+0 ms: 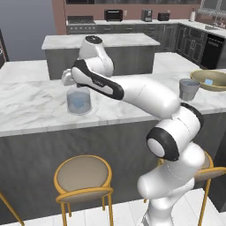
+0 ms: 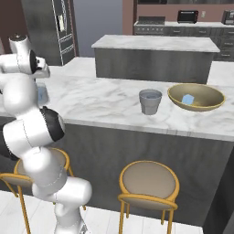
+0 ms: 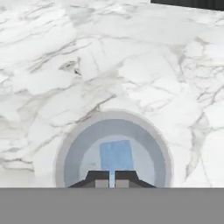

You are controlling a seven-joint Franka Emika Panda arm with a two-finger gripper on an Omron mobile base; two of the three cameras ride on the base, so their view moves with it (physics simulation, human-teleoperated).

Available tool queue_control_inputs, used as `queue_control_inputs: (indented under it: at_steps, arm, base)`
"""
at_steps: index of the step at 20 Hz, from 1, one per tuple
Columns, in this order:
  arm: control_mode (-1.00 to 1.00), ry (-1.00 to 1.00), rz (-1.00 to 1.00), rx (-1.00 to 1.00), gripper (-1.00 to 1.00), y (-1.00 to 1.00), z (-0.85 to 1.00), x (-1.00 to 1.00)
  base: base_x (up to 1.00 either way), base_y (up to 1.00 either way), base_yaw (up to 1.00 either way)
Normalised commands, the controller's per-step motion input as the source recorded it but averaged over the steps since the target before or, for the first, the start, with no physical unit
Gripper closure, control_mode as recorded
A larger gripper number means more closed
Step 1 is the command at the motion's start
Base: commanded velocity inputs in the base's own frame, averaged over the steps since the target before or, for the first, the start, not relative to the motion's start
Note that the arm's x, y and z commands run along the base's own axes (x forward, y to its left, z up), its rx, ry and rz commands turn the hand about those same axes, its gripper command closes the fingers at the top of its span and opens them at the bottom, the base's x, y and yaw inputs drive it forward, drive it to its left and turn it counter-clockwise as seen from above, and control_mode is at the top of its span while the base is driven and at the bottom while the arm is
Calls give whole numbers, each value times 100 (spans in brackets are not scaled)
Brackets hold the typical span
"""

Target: There are four ice cubes in the ice bowl. Place two ice cubes in each glass of water.

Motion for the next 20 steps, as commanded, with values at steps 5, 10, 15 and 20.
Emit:
queue_control_inputs:
  at_steps: [5, 10, 15, 20]
  arm:
    - [-100, -19, -3, 0, 100, -90, 90, -93]
    - [-100, -18, -15, -1, 100, -100, 47, -100]
    - [-100, -7, -22, 0, 100, -100, 6, -87]
    - [-100, 2, -37, 0, 100, -100, 0, -22]
  base:
    - [0, 0, 0]
    - [0, 0, 0]
    - [0, 0, 0]
    - [0, 0, 0]
